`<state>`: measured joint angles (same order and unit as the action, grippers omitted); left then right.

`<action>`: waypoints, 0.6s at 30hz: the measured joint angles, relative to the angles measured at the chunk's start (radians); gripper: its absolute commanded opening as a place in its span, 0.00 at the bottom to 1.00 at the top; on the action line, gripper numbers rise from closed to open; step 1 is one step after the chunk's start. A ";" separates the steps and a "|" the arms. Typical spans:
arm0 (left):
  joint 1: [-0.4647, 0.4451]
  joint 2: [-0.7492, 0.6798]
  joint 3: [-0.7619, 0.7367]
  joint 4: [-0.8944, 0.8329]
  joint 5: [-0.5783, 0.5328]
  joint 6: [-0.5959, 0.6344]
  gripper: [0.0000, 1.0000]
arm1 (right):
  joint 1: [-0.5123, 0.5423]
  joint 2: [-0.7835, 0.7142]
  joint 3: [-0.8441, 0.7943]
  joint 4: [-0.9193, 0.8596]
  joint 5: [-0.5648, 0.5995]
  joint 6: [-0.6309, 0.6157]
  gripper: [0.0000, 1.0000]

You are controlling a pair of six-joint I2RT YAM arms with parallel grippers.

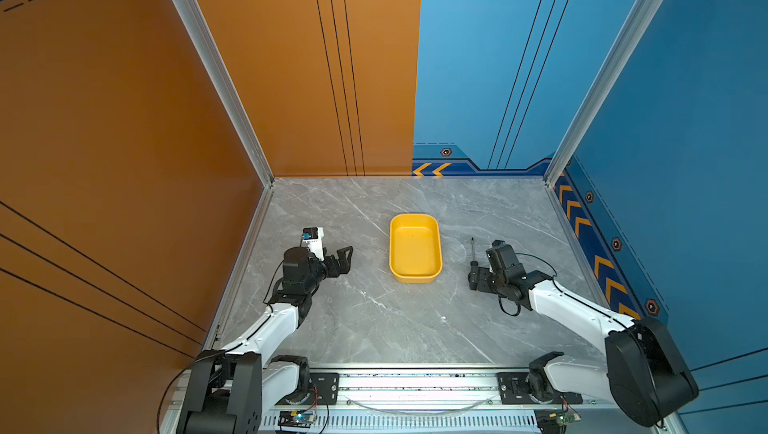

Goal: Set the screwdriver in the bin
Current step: 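Move the right gripper down over the black-and-orange screwdriver handle, then close the right gripper on the screwdriver handle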

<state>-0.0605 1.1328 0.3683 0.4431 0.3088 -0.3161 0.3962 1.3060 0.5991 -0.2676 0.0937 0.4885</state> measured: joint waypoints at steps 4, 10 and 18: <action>0.000 0.010 0.006 0.000 0.009 -0.002 0.98 | 0.022 0.072 0.026 0.014 0.022 0.005 0.86; -0.002 0.014 0.006 0.000 0.010 -0.004 0.98 | 0.025 0.137 0.079 0.045 0.034 0.010 0.65; -0.006 0.030 0.009 -0.007 0.010 -0.004 0.98 | 0.050 0.229 0.138 0.059 0.042 0.006 0.56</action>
<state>-0.0662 1.1629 0.3775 0.4362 0.3187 -0.3199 0.4465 1.5349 0.7368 -0.2085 0.1352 0.4950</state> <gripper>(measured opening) 0.978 0.575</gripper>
